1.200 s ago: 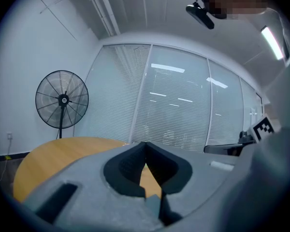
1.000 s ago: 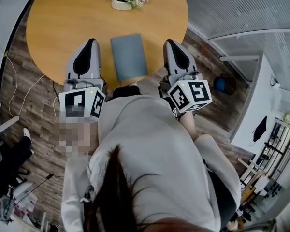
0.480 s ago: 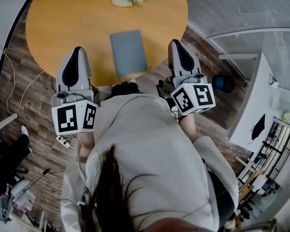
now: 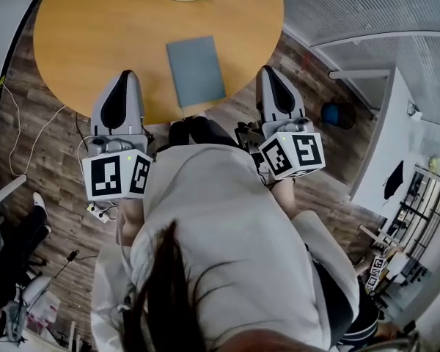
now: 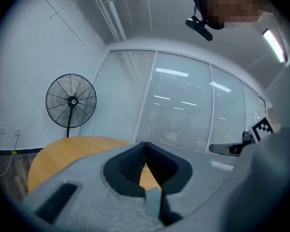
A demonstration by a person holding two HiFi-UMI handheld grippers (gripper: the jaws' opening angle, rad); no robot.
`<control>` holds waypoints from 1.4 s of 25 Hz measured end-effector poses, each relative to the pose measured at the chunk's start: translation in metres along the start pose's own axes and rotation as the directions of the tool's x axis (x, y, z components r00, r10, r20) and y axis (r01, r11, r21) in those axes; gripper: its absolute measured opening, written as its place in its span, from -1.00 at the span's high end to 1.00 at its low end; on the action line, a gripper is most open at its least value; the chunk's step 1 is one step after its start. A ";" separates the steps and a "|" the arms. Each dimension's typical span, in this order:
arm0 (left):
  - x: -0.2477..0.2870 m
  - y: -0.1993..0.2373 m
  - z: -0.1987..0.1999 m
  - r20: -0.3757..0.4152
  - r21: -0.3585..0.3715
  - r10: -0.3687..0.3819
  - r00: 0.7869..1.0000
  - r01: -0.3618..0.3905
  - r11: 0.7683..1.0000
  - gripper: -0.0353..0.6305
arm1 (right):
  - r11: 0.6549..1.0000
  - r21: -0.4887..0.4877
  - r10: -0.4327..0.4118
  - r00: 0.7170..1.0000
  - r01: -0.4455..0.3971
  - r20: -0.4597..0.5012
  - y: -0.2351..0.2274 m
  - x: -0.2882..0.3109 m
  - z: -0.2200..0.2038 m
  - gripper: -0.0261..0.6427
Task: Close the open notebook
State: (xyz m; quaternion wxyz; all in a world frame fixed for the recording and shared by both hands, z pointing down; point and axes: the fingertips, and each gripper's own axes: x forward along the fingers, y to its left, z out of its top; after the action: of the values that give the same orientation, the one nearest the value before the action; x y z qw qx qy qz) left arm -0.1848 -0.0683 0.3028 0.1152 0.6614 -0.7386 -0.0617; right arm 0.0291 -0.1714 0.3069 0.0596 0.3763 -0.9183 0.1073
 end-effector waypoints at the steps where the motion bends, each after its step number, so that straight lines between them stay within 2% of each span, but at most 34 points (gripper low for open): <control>1: -0.001 -0.001 -0.002 -0.002 -0.001 -0.007 1.000 0.007 1.000 0.84 | 1.000 0.005 -0.010 1.000 0.010 0.003 0.000 -0.003 -0.002 0.91; 11: -0.005 -0.006 -0.004 0.000 0.021 -0.039 0.999 0.039 0.999 0.84 | 1.000 -0.017 -0.008 1.000 0.008 0.011 0.013 -0.006 -0.003 0.91; 35: -0.011 -0.006 -0.009 -0.011 0.008 -0.078 0.997 0.078 0.997 0.84 | 1.000 -0.023 0.002 1.000 -0.002 0.013 0.029 -0.005 -0.005 0.92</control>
State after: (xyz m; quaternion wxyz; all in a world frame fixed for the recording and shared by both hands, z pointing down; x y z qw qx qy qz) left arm -0.1758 -0.0572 0.3093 0.1137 0.6907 -0.7117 -0.0597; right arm 0.0128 -0.1467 0.3068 0.0576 0.3753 -0.9203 0.0943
